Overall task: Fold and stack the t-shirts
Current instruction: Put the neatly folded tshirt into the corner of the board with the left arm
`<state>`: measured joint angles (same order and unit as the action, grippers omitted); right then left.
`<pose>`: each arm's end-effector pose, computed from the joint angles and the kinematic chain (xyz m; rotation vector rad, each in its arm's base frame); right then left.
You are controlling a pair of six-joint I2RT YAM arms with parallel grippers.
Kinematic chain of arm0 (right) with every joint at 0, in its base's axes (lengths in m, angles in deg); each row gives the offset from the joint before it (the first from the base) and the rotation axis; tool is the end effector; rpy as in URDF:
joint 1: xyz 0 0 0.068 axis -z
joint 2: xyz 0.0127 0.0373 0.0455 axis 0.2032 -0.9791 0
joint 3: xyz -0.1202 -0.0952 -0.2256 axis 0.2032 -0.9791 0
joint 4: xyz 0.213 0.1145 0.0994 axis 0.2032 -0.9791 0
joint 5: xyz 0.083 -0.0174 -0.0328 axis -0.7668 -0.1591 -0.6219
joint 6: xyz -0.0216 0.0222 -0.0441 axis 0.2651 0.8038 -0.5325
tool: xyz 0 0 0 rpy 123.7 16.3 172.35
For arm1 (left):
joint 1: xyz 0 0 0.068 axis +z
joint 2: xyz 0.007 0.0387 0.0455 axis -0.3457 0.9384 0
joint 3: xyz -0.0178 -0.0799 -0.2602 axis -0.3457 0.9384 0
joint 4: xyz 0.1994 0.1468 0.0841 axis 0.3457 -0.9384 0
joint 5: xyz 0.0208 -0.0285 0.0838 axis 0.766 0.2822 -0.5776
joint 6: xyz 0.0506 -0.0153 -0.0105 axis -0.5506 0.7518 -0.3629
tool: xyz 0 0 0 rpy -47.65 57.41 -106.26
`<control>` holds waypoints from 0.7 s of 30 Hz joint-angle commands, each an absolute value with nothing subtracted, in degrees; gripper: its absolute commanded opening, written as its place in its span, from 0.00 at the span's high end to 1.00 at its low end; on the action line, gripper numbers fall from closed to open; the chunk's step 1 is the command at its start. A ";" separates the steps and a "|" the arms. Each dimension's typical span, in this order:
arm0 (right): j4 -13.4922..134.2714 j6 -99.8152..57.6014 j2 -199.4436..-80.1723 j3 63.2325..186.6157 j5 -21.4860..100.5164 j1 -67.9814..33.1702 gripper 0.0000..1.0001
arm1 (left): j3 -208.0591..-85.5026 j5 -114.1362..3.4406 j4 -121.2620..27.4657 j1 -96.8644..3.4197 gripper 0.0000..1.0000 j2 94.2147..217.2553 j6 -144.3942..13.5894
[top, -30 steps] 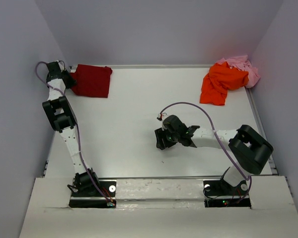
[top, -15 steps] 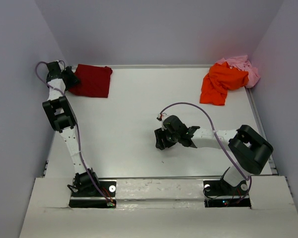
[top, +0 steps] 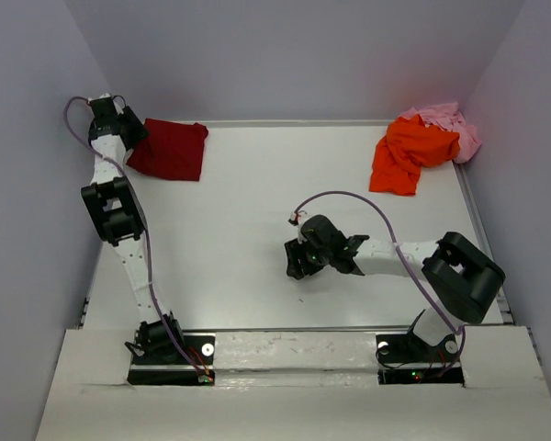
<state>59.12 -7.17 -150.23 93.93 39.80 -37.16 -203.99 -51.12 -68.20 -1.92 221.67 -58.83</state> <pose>0.2006 0.2369 0.1575 -0.6762 2.4459 0.6793 0.5448 0.1721 0.2300 -0.5350 2.0397 -0.2287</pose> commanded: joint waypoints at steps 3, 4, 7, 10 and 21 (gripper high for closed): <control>58.35 -7.35 -149.52 91.83 38.81 -38.38 0.42 | -208.82 -57.10 -68.34 -3.26 0.34 212.26 -60.72; 58.26 -7.36 -149.43 91.83 38.89 -38.38 0.42 | -208.56 -57.80 -68.86 -3.26 0.34 211.47 -61.16; 58.35 -7.44 -148.90 92.00 38.81 -38.38 0.42 | -206.55 -60.09 -68.95 -3.17 0.34 209.10 -61.16; 58.35 -7.53 -148.99 92.18 38.72 -38.90 0.42 | -205.31 -61.14 -69.30 -3.26 0.34 206.73 -60.55; 57.73 -7.18 -146.45 91.22 41.09 -38.90 0.42 | -186.36 -62.37 -64.30 -14.49 0.34 191.17 -60.37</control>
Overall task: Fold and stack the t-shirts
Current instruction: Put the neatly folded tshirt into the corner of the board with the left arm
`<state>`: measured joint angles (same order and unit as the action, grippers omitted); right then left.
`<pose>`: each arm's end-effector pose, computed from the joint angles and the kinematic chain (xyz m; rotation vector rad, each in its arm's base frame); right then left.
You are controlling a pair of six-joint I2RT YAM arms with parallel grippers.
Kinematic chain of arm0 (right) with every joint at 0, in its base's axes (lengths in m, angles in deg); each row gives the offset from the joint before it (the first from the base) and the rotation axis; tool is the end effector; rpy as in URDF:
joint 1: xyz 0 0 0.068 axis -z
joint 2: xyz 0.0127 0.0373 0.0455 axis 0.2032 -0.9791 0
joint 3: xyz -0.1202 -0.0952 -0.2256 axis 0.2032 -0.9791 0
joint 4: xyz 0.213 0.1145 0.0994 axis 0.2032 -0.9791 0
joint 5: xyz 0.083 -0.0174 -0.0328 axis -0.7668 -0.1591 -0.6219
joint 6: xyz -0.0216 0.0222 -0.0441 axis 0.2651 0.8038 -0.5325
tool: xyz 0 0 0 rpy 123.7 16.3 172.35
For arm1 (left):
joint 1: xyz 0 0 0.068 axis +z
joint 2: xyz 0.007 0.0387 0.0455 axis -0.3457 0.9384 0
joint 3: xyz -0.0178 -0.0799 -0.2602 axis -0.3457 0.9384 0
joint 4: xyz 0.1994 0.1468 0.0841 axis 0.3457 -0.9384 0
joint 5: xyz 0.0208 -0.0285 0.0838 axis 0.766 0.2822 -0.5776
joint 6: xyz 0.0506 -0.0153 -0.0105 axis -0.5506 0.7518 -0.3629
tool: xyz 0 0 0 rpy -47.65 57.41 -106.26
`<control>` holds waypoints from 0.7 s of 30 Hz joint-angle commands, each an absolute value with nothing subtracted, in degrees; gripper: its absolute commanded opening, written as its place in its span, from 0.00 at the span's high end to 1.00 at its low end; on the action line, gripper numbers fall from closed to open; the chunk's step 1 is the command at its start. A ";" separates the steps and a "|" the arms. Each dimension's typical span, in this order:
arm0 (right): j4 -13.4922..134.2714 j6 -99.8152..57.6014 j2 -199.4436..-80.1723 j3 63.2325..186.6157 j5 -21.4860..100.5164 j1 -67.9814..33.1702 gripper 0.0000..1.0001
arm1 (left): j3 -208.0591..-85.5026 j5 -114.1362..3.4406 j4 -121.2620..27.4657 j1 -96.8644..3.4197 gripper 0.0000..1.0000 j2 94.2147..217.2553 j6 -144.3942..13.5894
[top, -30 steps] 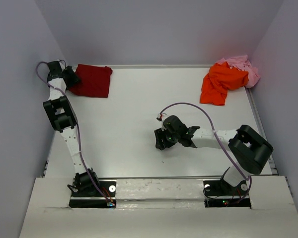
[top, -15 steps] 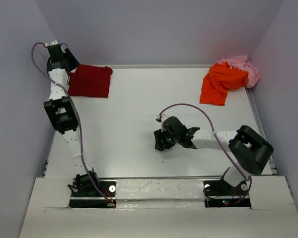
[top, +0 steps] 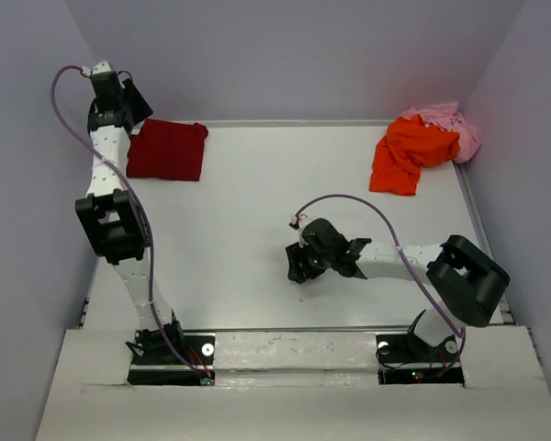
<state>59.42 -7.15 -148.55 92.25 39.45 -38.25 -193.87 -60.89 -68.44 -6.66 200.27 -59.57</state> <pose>0.1912 0.2352 0.1580 -0.7022 2.4383 0.6966 0.4867 0.1156 0.3616 -0.4827 1.8611 -0.0907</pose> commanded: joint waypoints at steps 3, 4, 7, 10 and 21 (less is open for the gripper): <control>57.12 -6.83 -145.57 91.39 41.62 -38.90 0.42 | -178.80 -62.99 -61.49 -22.31 0.34 185.55 -60.81; 57.12 -6.74 -145.39 91.56 41.79 -38.90 0.42 | -176.59 -62.99 -60.00 -23.99 0.34 182.75 -60.90; 55.63 -6.48 -145.12 93.49 44.24 -38.90 0.42 | -165.37 -65.34 -56.57 -30.49 0.34 177.55 -60.46; 53.87 -6.39 -144.25 94.64 46.80 -38.90 0.42 | -154.18 -69.40 -49.89 -38.13 0.34 169.92 -62.47; 51.14 -5.24 -134.23 95.07 61.22 -38.90 0.37 | -140.98 -78.12 -54.71 -63.29 0.34 157.33 -67.66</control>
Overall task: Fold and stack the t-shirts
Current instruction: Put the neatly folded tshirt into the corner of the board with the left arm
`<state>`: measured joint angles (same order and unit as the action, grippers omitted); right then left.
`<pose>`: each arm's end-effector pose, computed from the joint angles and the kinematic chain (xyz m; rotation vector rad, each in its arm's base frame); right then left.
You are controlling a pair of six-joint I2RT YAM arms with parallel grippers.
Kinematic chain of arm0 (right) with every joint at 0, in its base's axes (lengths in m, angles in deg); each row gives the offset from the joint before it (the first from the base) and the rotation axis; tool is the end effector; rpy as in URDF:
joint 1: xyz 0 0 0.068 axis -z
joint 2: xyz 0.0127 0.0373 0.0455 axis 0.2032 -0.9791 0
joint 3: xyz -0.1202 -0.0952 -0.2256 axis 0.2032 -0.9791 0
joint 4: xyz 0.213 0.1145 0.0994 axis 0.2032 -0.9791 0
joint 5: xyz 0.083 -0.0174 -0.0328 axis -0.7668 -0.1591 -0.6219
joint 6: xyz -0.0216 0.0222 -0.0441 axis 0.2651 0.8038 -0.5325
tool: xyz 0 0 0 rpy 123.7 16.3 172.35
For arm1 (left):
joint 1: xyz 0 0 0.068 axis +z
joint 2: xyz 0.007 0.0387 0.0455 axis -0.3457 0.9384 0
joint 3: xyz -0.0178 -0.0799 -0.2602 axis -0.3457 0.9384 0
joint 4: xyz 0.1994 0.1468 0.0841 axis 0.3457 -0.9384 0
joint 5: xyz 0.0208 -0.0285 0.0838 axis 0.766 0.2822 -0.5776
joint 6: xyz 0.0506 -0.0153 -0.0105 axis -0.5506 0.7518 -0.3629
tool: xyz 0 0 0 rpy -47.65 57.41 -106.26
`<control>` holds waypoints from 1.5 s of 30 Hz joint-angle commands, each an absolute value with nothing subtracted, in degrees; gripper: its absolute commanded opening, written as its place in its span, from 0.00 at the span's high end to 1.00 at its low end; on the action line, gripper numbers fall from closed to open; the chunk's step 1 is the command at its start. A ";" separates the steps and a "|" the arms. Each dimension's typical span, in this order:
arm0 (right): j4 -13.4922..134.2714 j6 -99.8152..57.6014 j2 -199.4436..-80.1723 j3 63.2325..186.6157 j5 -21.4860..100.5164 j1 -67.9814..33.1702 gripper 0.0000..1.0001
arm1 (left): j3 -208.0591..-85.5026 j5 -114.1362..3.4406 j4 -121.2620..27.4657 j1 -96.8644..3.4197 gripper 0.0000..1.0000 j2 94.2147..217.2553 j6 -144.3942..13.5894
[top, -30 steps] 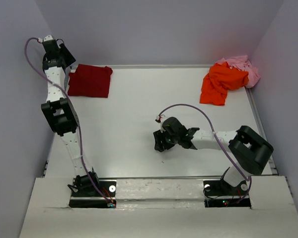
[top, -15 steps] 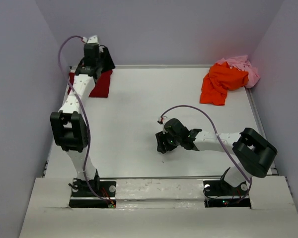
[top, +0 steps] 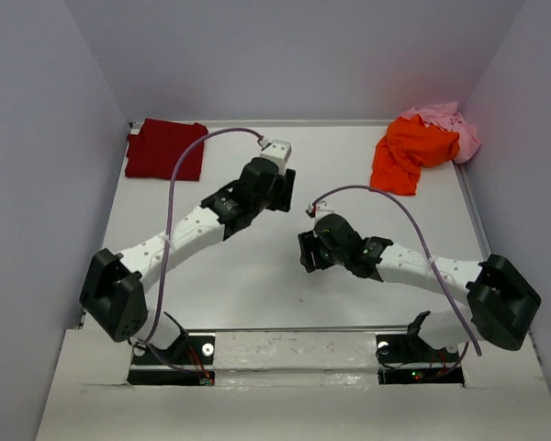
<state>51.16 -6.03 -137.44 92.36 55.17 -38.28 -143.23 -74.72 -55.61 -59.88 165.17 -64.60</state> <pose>0.1831 0.2107 0.2005 -0.5158 2.3431 0.4404 0.2727 -0.2172 0.3233 0.3424 1.9537 -0.4035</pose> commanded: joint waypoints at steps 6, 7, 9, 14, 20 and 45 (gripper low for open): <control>58.15 -6.57 -128.70 94.49 70.25 -38.90 0.35 | -131.06 -85.58 -49.28 -63.81 0.34 144.68 -70.91; 61.83 -5.87 -127.04 92.12 71.14 -38.90 0.35 | -126.51 -86.28 -45.79 -64.08 0.34 143.10 -71.44; 73.39 -4.46 -123.96 86.93 71.07 -38.90 0.35 | -124.37 -86.38 -40.40 -65.83 0.31 140.10 -72.67; 74.63 -5.59 -126.91 86.71 70.79 -38.90 0.35 | -121.63 -87.78 -36.88 -66.63 0.25 143.60 -75.22; 68.89 -9.38 -130.62 91.92 72.39 -38.90 0.34 | -129.10 -83.30 -44.67 -66.63 0.26 153.79 -71.54; 66.43 -6.83 -133.97 99.92 79.15 -38.38 0.34 | -130.25 -95.69 -49.44 -66.72 0.22 148.27 -70.39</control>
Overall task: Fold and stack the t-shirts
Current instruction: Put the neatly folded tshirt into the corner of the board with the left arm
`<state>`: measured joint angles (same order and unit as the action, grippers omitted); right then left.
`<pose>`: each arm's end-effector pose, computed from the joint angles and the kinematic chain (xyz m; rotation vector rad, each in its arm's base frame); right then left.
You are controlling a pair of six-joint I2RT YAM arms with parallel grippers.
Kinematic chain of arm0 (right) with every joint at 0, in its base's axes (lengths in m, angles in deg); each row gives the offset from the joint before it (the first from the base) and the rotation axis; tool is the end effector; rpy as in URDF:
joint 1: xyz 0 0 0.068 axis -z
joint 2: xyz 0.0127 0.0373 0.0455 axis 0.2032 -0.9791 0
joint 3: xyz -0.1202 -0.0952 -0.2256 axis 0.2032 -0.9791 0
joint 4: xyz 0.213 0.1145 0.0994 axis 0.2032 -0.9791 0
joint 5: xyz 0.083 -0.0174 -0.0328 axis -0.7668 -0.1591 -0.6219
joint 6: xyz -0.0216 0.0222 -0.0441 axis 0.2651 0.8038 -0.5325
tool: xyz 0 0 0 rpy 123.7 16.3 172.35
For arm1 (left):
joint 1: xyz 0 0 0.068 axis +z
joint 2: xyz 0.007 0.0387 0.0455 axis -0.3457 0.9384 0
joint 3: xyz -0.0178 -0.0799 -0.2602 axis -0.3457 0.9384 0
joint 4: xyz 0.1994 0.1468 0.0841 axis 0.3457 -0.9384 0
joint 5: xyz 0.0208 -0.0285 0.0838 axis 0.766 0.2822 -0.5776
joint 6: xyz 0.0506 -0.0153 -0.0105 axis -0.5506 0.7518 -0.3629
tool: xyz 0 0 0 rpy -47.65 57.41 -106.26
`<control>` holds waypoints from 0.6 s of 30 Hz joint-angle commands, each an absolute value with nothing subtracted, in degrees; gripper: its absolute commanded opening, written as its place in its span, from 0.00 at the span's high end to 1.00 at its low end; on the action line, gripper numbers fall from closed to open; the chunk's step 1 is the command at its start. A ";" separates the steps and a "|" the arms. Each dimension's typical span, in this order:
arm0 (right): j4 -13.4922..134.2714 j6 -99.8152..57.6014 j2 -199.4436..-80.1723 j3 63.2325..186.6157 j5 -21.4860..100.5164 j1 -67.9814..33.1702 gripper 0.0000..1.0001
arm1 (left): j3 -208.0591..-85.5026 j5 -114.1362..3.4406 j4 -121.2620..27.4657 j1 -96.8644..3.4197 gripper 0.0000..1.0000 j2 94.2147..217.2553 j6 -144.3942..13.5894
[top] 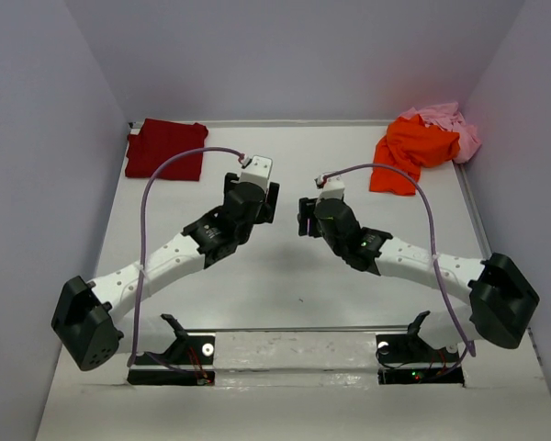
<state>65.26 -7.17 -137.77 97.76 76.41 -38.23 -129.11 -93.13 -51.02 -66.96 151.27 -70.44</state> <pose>0.2098 0.2228 0.2532 -0.1859 1.9700 0.2863 0.2082 -0.1958 0.3179 0.3010 1.8284 -0.1593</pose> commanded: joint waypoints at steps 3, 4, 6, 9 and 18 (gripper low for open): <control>66.70 -8.58 -132.12 100.00 77.74 -38.38 0.32 | -130.25 -93.42 -49.44 -65.06 0.20 147.65 -69.34; 65.57 -9.02 -132.55 100.44 78.18 -38.38 0.32 | -130.25 -92.45 -49.35 -64.26 0.20 147.83 -69.07; 63.80 -8.23 -132.99 101.76 78.88 -38.38 0.29 | -131.38 -90.24 -50.31 -62.94 0.20 149.32 -67.50; 61.95 -5.95 -133.43 101.85 77.75 -38.38 0.28 | -133.06 -86.21 -52.69 -60.31 0.17 151.95 -64.77; 61.77 -6.39 -130.36 98.51 79.50 -38.38 0.27 | -132.71 -81.89 -51.73 -56.17 0.16 153.54 -63.18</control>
<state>61.00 -6.05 -133.07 99.57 77.15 -38.23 -130.90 -83.33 -53.19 -56.52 154.11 -64.38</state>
